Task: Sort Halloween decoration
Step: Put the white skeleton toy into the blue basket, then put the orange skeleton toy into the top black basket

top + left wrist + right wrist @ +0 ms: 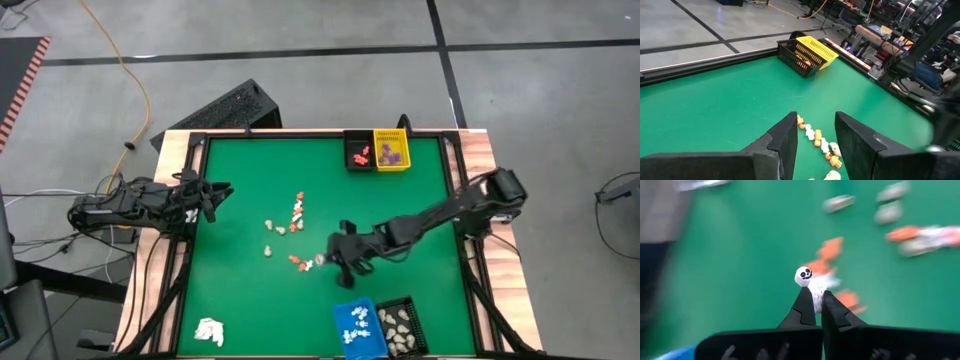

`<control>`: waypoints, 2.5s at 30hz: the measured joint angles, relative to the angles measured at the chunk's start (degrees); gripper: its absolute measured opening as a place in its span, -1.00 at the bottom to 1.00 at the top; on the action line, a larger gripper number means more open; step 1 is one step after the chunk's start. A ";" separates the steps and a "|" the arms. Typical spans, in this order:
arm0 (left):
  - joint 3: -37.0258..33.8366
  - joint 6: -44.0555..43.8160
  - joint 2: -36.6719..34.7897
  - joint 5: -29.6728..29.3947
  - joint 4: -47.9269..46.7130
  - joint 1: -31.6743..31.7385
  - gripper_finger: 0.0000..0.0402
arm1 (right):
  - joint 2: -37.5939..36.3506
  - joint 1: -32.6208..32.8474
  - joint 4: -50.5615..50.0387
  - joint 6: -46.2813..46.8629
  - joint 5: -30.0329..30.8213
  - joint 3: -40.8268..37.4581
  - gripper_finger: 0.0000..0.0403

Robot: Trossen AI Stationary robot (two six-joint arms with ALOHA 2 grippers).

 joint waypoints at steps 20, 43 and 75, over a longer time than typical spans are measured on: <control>0.00 0.00 0.00 -3.07 0.13 0.01 -0.40 | -1.05 18.85 -2.50 32.62 -12.82 0.04 -0.94; 0.00 0.01 -0.02 -3.21 0.02 0.02 -0.40 | -0.93 16.85 -5.74 33.67 -13.95 0.07 -0.46; 0.00 0.82 -0.01 -3.10 -0.89 0.00 -0.40 | -0.11 -8.40 1.49 -28.51 -7.58 0.08 -0.46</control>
